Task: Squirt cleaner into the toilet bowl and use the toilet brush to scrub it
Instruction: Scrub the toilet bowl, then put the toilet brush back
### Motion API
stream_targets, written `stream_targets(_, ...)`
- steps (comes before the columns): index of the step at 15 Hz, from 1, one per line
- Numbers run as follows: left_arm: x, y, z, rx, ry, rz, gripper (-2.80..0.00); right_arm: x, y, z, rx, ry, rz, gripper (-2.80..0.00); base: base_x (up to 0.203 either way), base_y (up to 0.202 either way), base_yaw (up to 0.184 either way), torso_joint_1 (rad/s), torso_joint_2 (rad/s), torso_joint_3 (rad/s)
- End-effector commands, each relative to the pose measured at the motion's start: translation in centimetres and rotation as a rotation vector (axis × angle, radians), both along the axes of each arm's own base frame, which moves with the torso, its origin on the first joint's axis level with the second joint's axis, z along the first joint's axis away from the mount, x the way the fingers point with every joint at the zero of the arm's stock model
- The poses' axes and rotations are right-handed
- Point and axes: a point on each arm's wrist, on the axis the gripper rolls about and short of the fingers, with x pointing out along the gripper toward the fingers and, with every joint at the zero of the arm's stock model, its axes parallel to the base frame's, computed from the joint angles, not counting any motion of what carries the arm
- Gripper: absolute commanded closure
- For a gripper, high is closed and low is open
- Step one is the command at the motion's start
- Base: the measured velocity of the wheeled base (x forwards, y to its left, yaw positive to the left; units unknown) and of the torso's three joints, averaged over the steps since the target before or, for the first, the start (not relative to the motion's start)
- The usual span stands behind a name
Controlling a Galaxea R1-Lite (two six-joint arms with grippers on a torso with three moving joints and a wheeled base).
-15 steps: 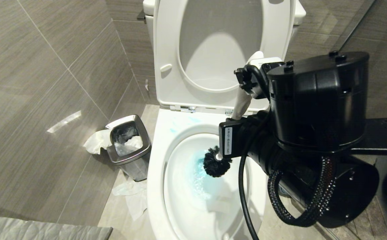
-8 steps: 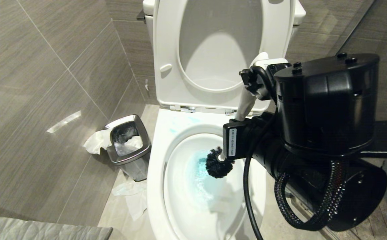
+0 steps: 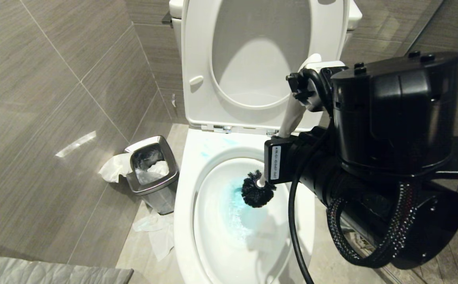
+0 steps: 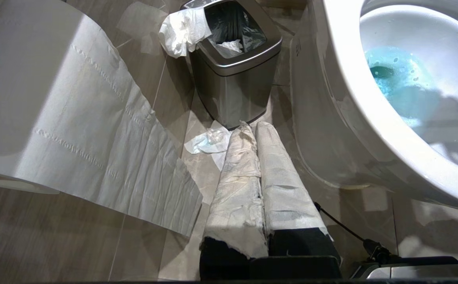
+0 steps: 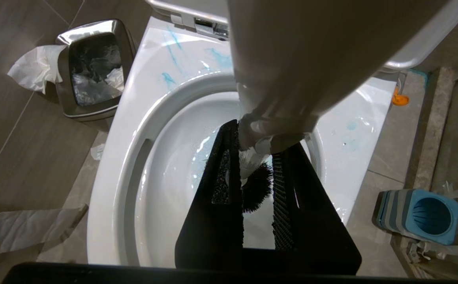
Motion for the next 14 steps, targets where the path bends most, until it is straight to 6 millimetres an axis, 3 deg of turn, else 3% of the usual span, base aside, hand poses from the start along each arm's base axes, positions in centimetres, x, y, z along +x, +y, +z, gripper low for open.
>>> stream_targets(1, 0.0, 0.0, 0.0, 0.0, 0.001, 0.0, 0.0, 0.0, 0.1, 0.0, -0.001, -0.001, -0.004, 0.0, 0.0, 0.0, 0.0, 0.0, 0.0, 0.0)
stream_targets(4, 0.0, 0.0, 0.0, 0.0, 0.001, 0.0, 0.0, 0.0, -0.1, 0.4, 0.007, -0.01, -0.015, 0.0, 0.0, 0.0, 0.0, 0.0, 0.0, 0.0)
stream_targets(8, 0.0, 0.0, 0.0, 0.0, 0.001, -0.001, 0.0, 0.1, -1.0, 2.3, 0.032, -0.049, -0.086, 0.0, 0.0, 0.0, 0.0, 0.0, 0.0, 0.0)
stream_targets(11, 0.0, 0.0, 0.0, 0.0, 0.001, 0.0, 0.0, 1.8, -2.6, 3.9, 0.06, -0.076, -0.181, 0.0, 0.0, 0.0, 0.0, 0.0, 0.0, 0.0)
stream_targets(14, 0.0, 0.0, 0.0, 0.0, 0.001, -0.001, 0.0, 4.6, -5.5, 4.8, 0.057, -0.09, -0.31, 0.0, 0.0, 0.0, 0.0, 0.0, 0.0, 0.0)
